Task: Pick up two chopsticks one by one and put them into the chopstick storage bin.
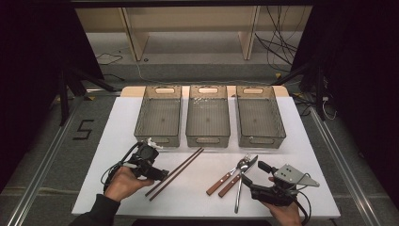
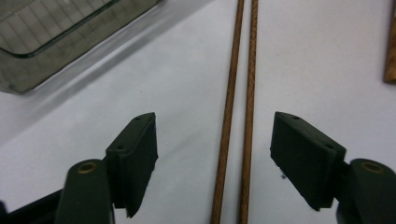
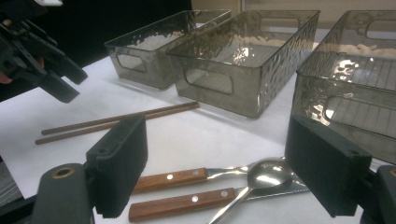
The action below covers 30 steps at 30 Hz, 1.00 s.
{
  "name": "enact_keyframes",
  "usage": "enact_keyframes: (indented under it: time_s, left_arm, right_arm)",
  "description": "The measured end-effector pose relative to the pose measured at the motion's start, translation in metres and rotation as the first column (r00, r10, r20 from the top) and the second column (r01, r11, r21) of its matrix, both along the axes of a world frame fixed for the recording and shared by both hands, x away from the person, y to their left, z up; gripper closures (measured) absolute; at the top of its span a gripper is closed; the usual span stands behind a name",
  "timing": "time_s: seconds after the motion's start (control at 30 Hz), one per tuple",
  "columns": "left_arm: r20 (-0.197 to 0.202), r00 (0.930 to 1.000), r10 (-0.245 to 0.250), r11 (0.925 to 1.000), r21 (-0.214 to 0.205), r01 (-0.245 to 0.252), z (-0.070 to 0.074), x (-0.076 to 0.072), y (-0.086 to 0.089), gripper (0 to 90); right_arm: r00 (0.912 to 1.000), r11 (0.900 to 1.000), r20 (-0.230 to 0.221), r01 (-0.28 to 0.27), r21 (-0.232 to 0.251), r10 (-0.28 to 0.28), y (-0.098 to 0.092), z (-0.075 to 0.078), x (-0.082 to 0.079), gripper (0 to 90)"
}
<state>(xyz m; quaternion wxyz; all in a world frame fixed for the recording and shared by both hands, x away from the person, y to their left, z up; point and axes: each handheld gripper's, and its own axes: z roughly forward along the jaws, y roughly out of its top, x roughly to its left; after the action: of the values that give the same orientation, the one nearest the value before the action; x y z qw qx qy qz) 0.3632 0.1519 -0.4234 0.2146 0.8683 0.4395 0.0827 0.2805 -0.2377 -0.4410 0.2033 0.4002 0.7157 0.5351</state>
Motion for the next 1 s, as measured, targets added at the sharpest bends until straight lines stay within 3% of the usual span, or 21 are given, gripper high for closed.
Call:
enact_keyframes:
  time_s: [0.43,0.73,1.0]
  left_arm:
    - [-0.087,0.9955,-0.038,0.9964,0.073,0.044,-0.019,0.012,-0.014,43.2]
    - [-0.119,0.9911,-0.061,0.9880,0.134,0.077,-0.031,0.015,-0.023,51.4]
    - [-0.149,0.9866,-0.066,0.9832,0.159,0.090,-0.038,0.016,-0.026,60.2]
  right_arm:
    - [1.0000,1.0000,-0.002,-0.003,-0.004,0.003,0.001,0.000,0.000,22.1]
    - [1.0000,1.0000,-0.003,-0.002,-0.005,0.002,0.000,0.000,0.000,22.3]
    - [1.0000,1.0000,-0.005,-0.001,-0.006,0.001,0.001,0.000,0.000,22.6]
